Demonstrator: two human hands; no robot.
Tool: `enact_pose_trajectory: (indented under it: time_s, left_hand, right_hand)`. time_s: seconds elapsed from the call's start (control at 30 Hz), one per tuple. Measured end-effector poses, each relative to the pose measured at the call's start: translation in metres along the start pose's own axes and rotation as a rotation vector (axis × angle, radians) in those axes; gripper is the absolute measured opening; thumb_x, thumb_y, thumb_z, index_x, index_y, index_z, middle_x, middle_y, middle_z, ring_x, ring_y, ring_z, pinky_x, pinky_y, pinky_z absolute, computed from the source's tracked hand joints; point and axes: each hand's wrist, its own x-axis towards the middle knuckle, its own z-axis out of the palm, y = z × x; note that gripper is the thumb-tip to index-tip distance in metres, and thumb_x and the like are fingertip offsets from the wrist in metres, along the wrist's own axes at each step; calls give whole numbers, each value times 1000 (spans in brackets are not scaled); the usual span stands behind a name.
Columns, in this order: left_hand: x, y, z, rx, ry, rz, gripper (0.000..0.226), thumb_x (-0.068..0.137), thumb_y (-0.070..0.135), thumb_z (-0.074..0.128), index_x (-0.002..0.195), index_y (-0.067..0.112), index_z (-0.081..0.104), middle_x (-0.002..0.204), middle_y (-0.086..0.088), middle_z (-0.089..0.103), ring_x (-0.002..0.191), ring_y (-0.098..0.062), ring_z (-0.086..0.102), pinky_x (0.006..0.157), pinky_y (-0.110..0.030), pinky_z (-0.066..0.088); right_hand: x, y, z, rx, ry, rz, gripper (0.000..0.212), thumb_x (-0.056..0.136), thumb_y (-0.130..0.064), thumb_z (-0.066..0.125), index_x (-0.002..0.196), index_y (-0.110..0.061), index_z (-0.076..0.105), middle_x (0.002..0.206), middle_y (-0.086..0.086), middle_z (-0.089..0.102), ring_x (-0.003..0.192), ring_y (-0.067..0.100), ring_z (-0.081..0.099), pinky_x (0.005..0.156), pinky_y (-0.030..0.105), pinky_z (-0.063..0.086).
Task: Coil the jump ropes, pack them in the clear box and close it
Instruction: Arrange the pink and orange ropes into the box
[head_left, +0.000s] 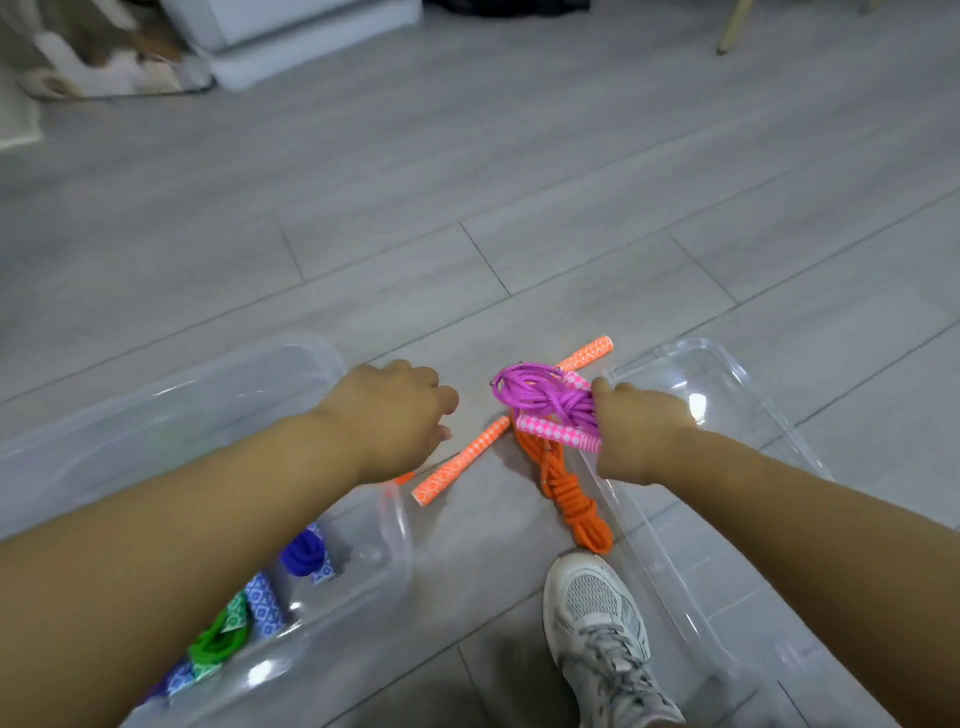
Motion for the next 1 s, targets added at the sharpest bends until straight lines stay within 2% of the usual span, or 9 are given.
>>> enact_pose_trajectory:
  time_s: [0.2,0.33,0.47,0.6,0.73,0.87,1.0]
  left_hand:
    - [-91,-32,-6,-43,100,-148,36,97,44,36,131,32,44,129,7,48,121,-20,46,91,-33,42]
    - [-149,-52,10,-39,43,-226,37,98,43,33,131,31,43,130,7,47,120,-20,47,91,-32,41]
    - [-195,-76,38,-66,-42,-333,37,97,44,34,130,31,45,126,6,49,119,-20,48,88,-32,42]
    - [-221,-103,70,-124,-113,-449,36,96,44,38,127,29,47,126,3,50,119,-21,50,88,-33,43]
    - [-237,-130,106,-138,-205,-535,37,95,44,40,127,27,46,129,1,48,120,-22,47,89,-34,42]
    - [-245,-151,134,-112,-203,-615,40,95,42,41,131,25,43,131,-1,43,123,-23,42,90,-35,41]
    - [-247,-162,158,-55,-172,-607,44,95,40,41,136,24,38,141,-5,32,130,-28,31,100,-40,35]
  right_hand:
    - [-35,-32,-55,198,196,-11,60,67,-35,67,115,-13,37,104,10,53,93,35,57,72,35,45]
    - [-57,-72,-80,257,286,-95,59,62,-32,70,110,-18,39,99,6,54,87,32,56,65,32,41]
    - [-73,-125,-95,282,295,-208,57,60,-29,70,106,-19,39,91,2,50,78,29,50,63,31,37]
    - [-76,-185,-100,294,232,-307,58,61,-30,71,109,-21,39,94,0,55,77,26,51,63,30,39]
    - [-67,-236,-89,182,93,-352,57,64,-34,68,108,-20,33,89,1,54,75,27,53,59,30,37]
    - [-50,-274,-69,8,-79,-309,60,71,-33,65,116,-13,32,75,-1,46,75,26,52,57,30,36]
    - [-27,-298,-37,-8,-215,-215,70,76,-34,60,132,-8,26,76,-1,49,70,22,55,53,28,36]
